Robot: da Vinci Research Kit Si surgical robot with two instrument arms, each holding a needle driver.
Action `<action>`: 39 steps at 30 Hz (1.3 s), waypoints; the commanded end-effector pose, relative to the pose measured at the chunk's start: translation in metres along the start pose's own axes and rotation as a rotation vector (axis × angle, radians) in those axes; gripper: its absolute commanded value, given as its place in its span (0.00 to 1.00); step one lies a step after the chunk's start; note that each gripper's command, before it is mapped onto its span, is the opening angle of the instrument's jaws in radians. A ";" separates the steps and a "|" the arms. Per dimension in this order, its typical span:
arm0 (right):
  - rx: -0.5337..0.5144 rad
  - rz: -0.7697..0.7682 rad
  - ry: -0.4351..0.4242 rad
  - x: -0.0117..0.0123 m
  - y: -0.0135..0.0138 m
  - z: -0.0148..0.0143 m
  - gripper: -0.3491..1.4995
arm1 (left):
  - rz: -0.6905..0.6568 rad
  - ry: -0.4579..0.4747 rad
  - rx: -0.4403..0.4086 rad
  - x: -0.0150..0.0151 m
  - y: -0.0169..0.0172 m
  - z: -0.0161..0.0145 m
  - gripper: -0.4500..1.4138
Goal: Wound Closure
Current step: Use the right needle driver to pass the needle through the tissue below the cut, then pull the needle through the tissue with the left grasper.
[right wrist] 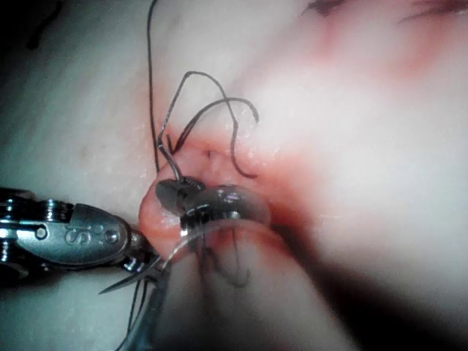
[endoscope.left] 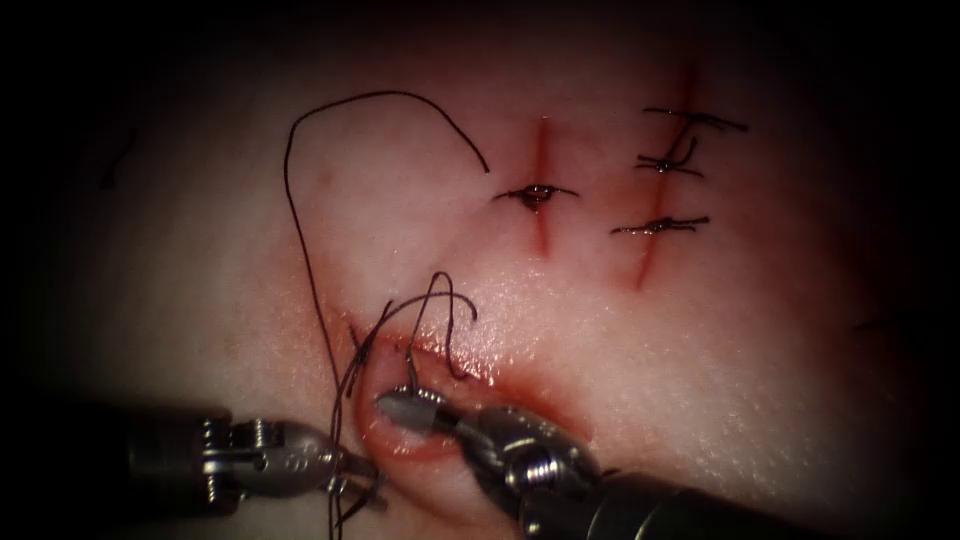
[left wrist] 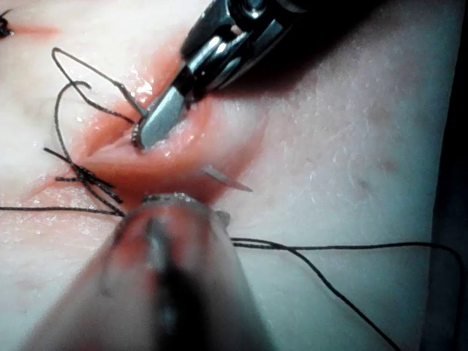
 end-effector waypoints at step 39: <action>0.086 -0.098 0.155 0.0165 0.0066 -0.0112 0.91 | 0.303 0.638 0.029 0.0044 -0.0065 -0.0029 0.33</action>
